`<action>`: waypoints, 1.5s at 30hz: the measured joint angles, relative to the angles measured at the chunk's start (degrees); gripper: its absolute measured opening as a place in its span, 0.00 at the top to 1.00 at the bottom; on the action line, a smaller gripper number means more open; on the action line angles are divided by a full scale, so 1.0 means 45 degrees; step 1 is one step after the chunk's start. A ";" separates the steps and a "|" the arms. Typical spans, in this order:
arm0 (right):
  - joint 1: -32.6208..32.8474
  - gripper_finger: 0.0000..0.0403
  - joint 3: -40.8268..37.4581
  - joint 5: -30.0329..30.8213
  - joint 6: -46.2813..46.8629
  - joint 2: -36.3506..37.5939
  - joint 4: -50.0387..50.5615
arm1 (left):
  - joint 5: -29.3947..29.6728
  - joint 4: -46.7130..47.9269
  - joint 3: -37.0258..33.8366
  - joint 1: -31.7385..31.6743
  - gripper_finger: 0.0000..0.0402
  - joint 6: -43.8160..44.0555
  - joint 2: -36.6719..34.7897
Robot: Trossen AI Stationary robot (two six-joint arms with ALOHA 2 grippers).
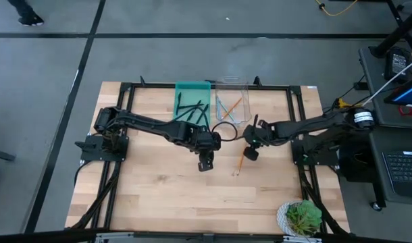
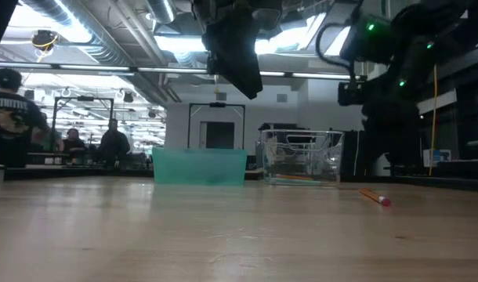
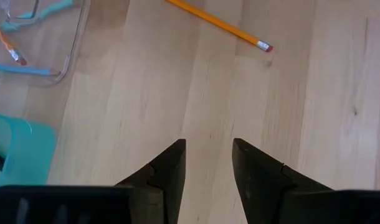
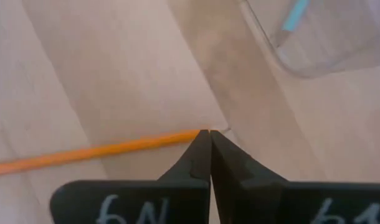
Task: Sort pens & pencils
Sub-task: Put the yellow pencil into the transparent bin
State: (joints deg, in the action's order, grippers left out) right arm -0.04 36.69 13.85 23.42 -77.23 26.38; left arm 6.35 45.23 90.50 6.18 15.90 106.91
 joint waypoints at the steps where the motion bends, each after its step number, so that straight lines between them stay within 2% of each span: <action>1: -0.0070 0.99 0.0000 -0.0007 -0.0027 -0.0140 -0.0122 | 0.0023 0.0005 0.0000 0.0025 0.69 0.0000 0.0000; 8: -0.0659 0.99 0.0000 -0.0321 -0.0315 -0.0901 -0.0354 | 0.0038 0.0024 0.0000 0.0163 0.69 0.0005 0.0000; 20: -0.1103 0.99 -0.0373 -0.0344 -0.0615 -0.0957 -0.0877 | 0.0043 0.0024 0.0000 0.0233 0.69 0.0010 0.0000; 45: -0.1110 0.99 -0.0486 -0.0272 -0.0695 -0.1719 -0.1643 | 0.0048 0.0019 0.0000 0.0233 0.69 0.0092 0.0000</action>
State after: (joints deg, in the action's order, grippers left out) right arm -5.04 34.50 12.62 20.29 -84.97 18.98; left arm 6.57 45.32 90.50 7.22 16.32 106.91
